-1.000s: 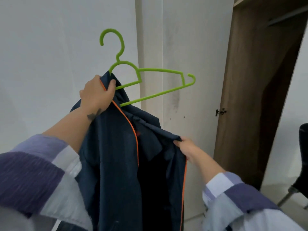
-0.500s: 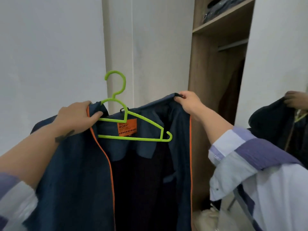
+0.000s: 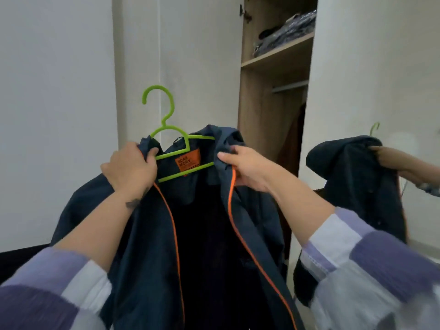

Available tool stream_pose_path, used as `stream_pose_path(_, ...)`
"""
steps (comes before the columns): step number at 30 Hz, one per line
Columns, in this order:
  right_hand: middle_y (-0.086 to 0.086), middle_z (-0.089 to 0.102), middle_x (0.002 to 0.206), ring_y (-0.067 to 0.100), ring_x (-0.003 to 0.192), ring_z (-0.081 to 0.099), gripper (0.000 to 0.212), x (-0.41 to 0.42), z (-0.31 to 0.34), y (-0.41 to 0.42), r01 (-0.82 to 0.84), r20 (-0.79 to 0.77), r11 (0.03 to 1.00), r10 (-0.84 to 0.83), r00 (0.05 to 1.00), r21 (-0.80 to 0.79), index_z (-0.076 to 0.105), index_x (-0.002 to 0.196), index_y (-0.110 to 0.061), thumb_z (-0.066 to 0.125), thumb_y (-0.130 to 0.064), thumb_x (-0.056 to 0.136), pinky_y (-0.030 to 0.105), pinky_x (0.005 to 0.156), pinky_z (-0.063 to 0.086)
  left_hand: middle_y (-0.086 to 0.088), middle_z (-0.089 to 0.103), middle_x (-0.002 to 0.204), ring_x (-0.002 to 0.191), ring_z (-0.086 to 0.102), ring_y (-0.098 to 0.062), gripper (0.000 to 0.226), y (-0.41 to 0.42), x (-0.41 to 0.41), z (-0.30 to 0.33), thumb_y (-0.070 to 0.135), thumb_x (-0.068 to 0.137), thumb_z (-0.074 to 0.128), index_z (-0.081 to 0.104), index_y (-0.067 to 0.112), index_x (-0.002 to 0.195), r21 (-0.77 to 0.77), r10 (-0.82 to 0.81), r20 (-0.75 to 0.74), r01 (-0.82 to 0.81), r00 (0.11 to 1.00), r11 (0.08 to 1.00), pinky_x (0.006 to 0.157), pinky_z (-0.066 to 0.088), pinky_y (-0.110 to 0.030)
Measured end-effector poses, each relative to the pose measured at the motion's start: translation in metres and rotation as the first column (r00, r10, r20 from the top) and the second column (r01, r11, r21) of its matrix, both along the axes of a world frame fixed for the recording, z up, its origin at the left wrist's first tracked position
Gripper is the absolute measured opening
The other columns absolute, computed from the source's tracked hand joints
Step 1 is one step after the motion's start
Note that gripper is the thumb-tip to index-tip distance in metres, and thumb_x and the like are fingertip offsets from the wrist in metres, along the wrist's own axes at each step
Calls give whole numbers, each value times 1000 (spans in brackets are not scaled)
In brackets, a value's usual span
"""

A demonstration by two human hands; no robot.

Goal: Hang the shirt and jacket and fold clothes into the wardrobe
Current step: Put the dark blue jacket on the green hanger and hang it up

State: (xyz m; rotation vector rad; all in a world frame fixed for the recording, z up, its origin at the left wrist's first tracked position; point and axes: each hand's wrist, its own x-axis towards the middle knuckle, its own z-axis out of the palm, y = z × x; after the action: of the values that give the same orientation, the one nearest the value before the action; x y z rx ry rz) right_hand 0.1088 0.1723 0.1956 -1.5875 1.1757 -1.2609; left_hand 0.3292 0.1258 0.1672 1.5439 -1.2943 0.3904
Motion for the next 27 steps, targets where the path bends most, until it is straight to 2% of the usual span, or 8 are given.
stream_pose_path(4, 3, 67, 78, 21, 57, 66, 29, -10, -32, -1, 194, -391, 976, -218, 894, -100, 49, 104, -16, 54, -43, 93, 34, 57, 56, -17, 64, 96, 94, 58, -39, 41, 4, -26, 3, 48, 93, 46, 56, 9, 100, -34, -82, 35, 83, 996, 996, 76, 35, -41)
stream_pose_path(6, 0, 65, 64, 22, 60, 63, 55, -26, -25, 4, 431, -521, 789, -613, 593, -438, 57, 70, -18, 39, -67, 88, 32, 60, 49, -15, 64, 96, 94, 58, -38, 40, 4, -36, -1, 49, 92, 47, 55, 10, 99, -41, -119, 40, 121, 992, 992, 76, 35, -42)
stream_pose_path(8, 1, 60, 63, 26, 67, 56, 61, -40, -9, 12, 556, -261, 443, -889, 377, -704, 46, 55, -16, 34, -64, 90, 32, 59, 40, -13, 64, 96, 94, 58, -38, 40, 4, -44, -4, 50, 92, 47, 54, 11, 97, -46, -147, 44, 149, 988, 988, 75, 35, -41)
stream_pose_path(10, -2, 58, 67, 25, 73, 56, 48, -49, 5, 12, 505, -96, 308, -911, 402, -807, 47, 59, -19, 41, -55, 91, 37, 63, 43, -12, 64, 93, 92, 59, -37, 39, 4, -55, -4, 51, 91, 47, 54, 13, 93, -50, -176, 52, 178, 983, 983, 74, 35, -41)
stream_pose_path(13, -7, 63, 87, 14, 83, 58, 28, -48, 18, 5, 287, -294, 564, -722, 626, -774, 61, 89, -25, 49, -50, 91, 37, 77, 44, -11, 64, 91, 89, 59, -36, 36, 7, -70, -5, 52, 91, 47, 52, 16, 89, -45, -237, 85, 241, 968, 969, 75, 40, -41)
stream_pose_path(16, -1, 64, 77, 13, 72, 58, 27, -33, 20, 1, 142, -416, 738, -515, 749, -659, 60, 102, -25, 49, -49, 93, 35, 68, 46, -6, 59, 86, 91, 58, -34, 34, 14, -84, -9, 50, 93, 45, 50, 17, 90, -6, -282, 113, 284, 953, 959, 73, 36, -39)
stream_pose_path(22, -11, 62, 93, 15, 97, 57, 40, -20, 6, -11, 183, -501, 732, -605, 619, -657, 61, 105, -25, 38, -56, 95, 33, 78, 32, 0, 52, 83, 91, 54, -29, 24, 20, -88, -17, 39, 98, 42, 45, 18, 87, 42, -381, 83, 379, 921, 925, 78, 34, -40)
stream_pose_path(27, -12, 65, 92, 16, 113, 49, 40, -32, -2, -18, 279, -577, 716, -688, 441, -640, 61, 89, -34, 33, -62, 93, 40, 82, 23, -16, 60, 114, 107, 54, -37, 28, 15, -67, -9, 26, 101, 36, 54, 8, 111, -47, -374, -321, 380, 870, 924, 85, 39, -38)
